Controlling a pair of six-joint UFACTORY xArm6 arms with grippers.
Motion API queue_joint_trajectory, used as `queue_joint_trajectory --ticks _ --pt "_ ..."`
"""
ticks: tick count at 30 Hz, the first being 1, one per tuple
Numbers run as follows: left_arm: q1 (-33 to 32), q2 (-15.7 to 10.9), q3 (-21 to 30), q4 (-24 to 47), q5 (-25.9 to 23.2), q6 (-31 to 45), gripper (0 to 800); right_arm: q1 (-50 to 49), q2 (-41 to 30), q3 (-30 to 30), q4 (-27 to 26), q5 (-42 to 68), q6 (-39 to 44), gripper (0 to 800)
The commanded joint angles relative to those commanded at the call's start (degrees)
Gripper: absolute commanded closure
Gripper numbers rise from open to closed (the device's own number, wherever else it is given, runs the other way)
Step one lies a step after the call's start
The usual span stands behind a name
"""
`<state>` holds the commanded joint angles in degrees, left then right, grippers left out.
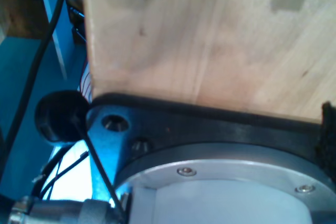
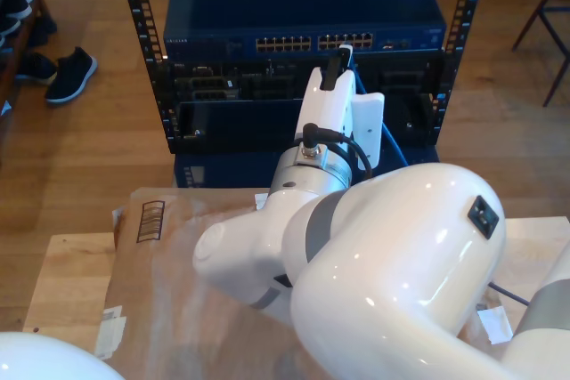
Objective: Grab the cable and plug it in
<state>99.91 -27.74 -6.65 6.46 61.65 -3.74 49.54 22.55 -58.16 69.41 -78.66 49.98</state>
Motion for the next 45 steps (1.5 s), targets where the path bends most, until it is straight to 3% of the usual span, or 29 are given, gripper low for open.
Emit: queue_joint_trajectory --ticks 9,15,23,31,45 --pt "0.0 0.0 0.0 0.0 0.0 0.0 0 -1.1 -0.3 5.1 -0.3 0.0 10.0 800" --pt "0.0 0.0 0.0 0.0 0.0 0.0 0 -4.9 -0.4 8.3 -6.7 -0.3 15.4 800" --pt "0.1 0.0 0.0 0.0 0.0 0.0 0 -6.9 4.0 3.4 -7.6 -0.3 16.2 800" --pt "0.0 0.0 0.0 0.0 0.0 0.0 0 -14.6 7.6 1.8 -21.6 0.0 22.1 800" --pt "0.1 0.0 0.0 0.0 0.0 -0.1 0 -16.1 14.5 -5.5 -21.9 1.1 23.2 800"
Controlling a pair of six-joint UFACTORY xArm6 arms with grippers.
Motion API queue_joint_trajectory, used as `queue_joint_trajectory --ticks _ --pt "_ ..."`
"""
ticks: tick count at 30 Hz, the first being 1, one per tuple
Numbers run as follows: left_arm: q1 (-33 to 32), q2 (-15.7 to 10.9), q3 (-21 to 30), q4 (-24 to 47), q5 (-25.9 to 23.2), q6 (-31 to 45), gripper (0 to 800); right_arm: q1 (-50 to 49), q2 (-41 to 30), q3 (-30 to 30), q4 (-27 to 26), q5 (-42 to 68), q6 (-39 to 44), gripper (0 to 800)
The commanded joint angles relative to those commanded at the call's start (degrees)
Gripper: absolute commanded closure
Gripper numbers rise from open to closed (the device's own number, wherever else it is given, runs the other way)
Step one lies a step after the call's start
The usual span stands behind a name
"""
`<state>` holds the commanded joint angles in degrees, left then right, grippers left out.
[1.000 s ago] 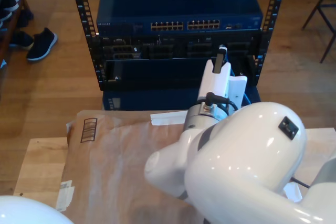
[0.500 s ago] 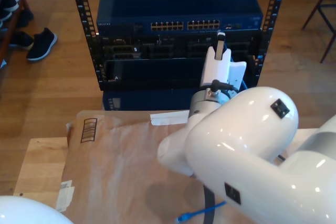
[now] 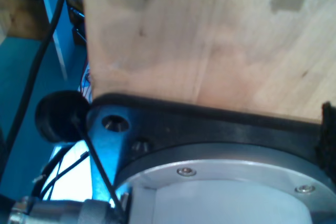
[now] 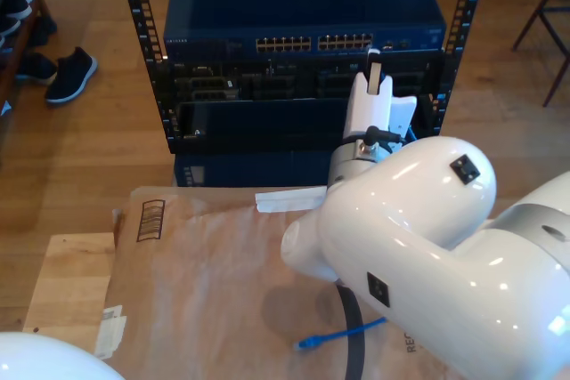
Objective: Grab the cable and plug it in
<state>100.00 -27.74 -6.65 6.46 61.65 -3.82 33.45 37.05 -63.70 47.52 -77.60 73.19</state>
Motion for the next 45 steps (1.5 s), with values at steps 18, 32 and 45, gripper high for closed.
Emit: queue_joint_trajectory --ticks 18,32,45 --pt "0.0 0.0 0.0 0.0 0.0 0.1 0 -2.2 6.8 -9.8 -1.2 3.4 -0.2 800" --pt "-0.1 0.0 0.0 0.0 0.0 0.1 0 -3.0 8.0 -11.4 -2.5 3.8 -0.4 800" --pt "-0.1 0.0 0.0 0.0 0.0 0.1 0 -3.2 7.7 -10.2 -2.9 2.5 -0.9 800"
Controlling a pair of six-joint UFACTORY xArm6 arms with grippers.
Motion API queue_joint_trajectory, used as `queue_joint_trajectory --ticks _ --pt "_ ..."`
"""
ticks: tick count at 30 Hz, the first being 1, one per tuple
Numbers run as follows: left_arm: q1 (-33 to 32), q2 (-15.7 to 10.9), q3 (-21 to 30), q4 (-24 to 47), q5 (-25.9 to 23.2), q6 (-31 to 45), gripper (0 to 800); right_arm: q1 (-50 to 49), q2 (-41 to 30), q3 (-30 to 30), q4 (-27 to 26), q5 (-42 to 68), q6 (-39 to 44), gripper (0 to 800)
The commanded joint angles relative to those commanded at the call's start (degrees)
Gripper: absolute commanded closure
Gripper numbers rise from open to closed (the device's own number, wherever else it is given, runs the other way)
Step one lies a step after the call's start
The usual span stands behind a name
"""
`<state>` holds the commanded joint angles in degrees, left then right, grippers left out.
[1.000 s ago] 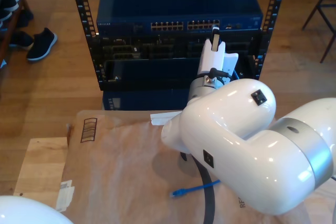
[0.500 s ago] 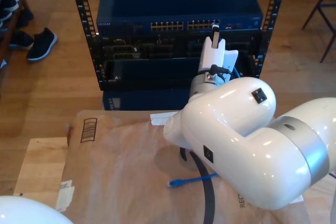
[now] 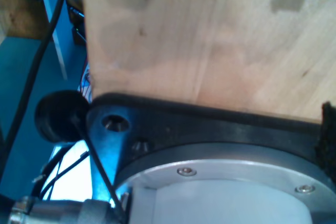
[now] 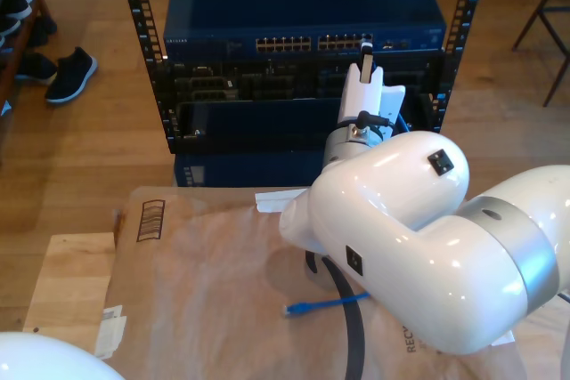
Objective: Grab the cable and plug it in
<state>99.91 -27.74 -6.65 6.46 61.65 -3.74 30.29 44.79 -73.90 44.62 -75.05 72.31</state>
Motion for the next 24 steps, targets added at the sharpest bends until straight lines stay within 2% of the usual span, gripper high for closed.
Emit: queue_joint_trajectory --ticks 24 --pt "0.0 0.0 -0.1 0.0 0.0 0.0 0 -1.1 -0.2 0.1 0.0 -0.4 -1.4 800"
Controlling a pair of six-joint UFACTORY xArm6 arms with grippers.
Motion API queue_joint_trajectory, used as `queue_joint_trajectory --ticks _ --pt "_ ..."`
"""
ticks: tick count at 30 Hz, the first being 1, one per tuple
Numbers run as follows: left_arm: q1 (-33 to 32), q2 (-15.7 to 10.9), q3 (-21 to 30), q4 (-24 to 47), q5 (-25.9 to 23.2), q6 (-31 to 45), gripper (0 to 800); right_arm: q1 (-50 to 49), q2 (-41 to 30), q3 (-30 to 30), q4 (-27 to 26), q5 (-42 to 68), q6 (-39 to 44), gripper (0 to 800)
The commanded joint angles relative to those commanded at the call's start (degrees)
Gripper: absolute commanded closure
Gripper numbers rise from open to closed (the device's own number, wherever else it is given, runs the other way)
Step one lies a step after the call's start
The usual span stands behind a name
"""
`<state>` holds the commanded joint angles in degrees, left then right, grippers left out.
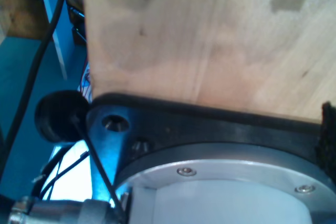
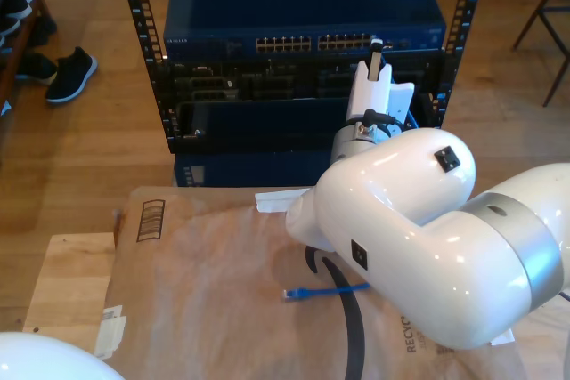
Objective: Grab the cable and plug it in
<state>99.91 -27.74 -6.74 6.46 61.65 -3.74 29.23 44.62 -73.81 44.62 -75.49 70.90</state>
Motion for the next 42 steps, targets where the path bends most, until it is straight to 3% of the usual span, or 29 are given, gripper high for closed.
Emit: queue_joint_trajectory --ticks 42 --pt "0.1 0.0 0.1 0.0 0.0 0.0 0 -0.1 -0.8 1.4 -2.6 0.1 0.2 800"
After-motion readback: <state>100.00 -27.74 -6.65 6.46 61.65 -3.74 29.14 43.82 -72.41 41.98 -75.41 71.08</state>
